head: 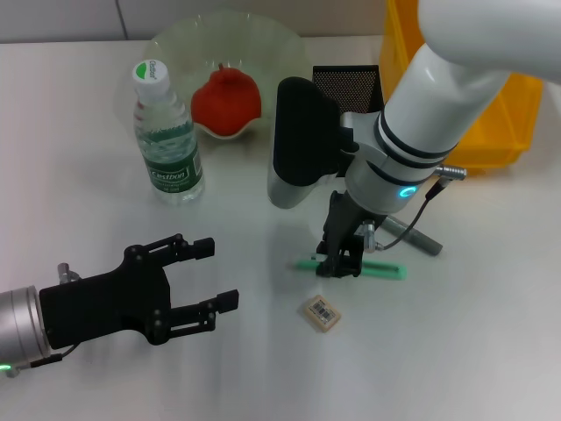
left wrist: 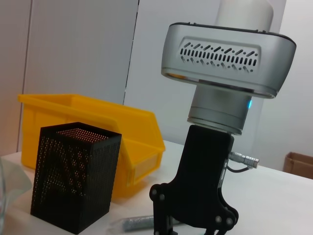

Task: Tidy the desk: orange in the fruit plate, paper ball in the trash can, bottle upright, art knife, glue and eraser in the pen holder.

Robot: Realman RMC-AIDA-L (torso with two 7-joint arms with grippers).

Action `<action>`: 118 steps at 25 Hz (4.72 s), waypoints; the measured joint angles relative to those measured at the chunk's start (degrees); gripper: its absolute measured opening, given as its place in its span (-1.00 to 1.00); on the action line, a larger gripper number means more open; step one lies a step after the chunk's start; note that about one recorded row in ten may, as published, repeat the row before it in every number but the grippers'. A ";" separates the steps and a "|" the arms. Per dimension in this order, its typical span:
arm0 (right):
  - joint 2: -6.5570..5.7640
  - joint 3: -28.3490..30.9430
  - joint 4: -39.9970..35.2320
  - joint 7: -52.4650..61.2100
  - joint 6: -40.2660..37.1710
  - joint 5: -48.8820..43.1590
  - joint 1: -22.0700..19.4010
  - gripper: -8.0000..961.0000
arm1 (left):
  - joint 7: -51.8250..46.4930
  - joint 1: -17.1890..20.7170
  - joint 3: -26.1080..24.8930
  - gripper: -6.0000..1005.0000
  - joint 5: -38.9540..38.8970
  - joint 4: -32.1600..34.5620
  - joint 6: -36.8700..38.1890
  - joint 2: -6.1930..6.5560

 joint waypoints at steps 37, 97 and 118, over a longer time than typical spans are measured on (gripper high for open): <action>0.01 2.82 -5.01 -0.46 -1.54 0.45 -2.55 -0.63 | -0.09 0.00 -0.13 0.56 0.01 0.15 0.18 0.20; -3.17 32.55 25.94 -27.64 -4.49 62.87 -20.65 -0.63 | 1.50 0.72 -9.01 0.56 -0.13 -0.35 4.06 -0.54; -4.12 40.39 26.37 -14.88 -2.02 63.20 -21.72 -0.63 | 1.49 1.07 -8.99 0.56 -0.17 -0.35 4.95 -0.54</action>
